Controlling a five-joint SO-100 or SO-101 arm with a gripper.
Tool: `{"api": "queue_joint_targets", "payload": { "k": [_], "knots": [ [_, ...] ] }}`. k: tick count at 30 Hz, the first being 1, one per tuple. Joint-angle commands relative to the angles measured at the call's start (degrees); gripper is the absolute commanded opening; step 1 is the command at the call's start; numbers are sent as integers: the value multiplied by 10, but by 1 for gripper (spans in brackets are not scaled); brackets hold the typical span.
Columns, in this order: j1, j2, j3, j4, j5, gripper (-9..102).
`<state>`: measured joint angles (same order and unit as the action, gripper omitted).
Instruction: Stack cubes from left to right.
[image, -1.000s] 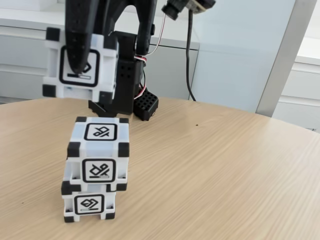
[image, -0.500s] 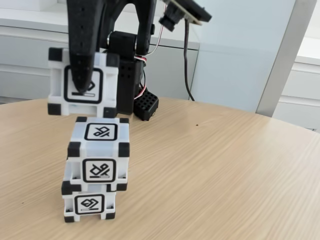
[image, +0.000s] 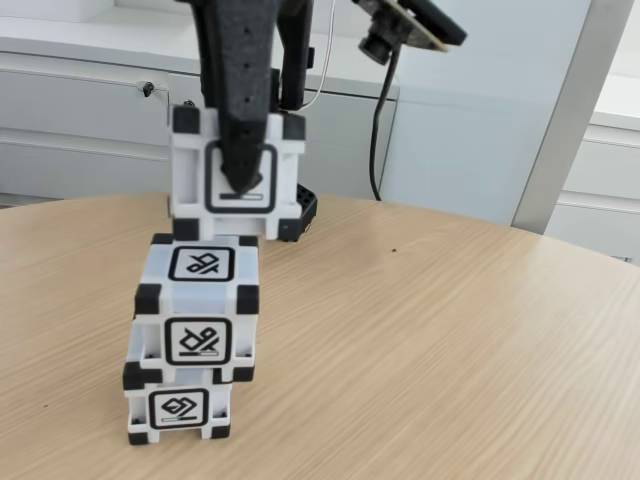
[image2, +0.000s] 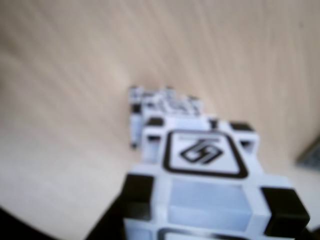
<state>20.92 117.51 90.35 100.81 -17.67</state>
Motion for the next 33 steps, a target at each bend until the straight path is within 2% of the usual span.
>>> {"api": "queue_joint_targets", "payload": {
  "k": [1,11,18,26,28,33],
  "knots": [
    [11,0,-17,3,24,0],
    [15,1,-17,4,60,0],
    [62,-1,-17,3,45,0],
    [54,-1,-17,3,54,1],
    [54,-1,-17,3,53,8],
    [54,-1,-17,3,50,19]
  ]
}}
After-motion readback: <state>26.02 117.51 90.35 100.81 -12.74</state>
